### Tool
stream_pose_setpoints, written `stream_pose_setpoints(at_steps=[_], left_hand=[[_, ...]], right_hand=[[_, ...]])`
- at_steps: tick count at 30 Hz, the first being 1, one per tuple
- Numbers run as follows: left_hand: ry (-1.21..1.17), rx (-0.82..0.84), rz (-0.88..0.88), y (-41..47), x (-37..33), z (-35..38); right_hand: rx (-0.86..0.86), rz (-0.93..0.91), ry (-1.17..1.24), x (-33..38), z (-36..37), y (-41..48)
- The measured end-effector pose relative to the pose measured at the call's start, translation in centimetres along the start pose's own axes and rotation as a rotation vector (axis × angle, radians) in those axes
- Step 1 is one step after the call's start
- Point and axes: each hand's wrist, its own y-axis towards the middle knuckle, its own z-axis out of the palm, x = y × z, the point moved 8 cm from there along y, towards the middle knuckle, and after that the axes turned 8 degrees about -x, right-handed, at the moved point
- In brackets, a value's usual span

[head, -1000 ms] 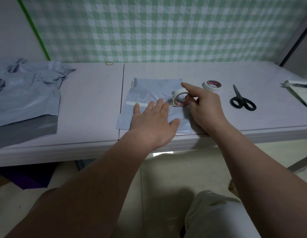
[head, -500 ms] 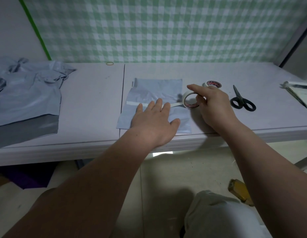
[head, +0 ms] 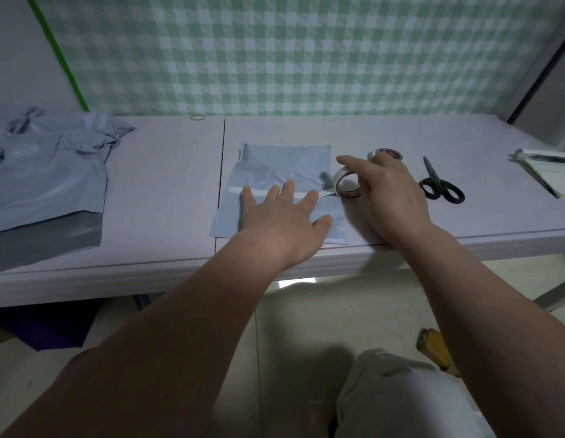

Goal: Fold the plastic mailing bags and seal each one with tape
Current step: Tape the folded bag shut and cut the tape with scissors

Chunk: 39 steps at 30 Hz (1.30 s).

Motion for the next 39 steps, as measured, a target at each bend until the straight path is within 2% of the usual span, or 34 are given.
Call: stream_pose_setpoints(at_steps=[5,10,14,20,28,39], left_hand=[[0.045,-0.038,-0.017,0.1,-0.4,-0.6],[-0.036,-0.143,0.045,0.0,-1.9,-2.0],[-0.141,-0.141,0.032,-0.7,-2.1,-2.6],[-0.167,-0.136,0.024,-0.1,-2.0,-2.2],[-0.184,-0.160,0.025,-0.3,-2.1,-2.1],[-0.085,-0.160,0.063,0.4,-2.2,-1.1]], right_hand=[[-0.036,0.209,0.205,-1.9,-0.1,0.1],[-0.053,0.195,0.244,-1.2,-0.6,0.6],[-0.047,0.153,0.231,-0.1,-0.9,1.7],[0.018,0.155,0.266,0.9,-1.0,2.3],[0.188,0.332,0.613,0.5,0.0,1.4],[0.260,0.284,0.526,-0.5,0.1,1.5]])
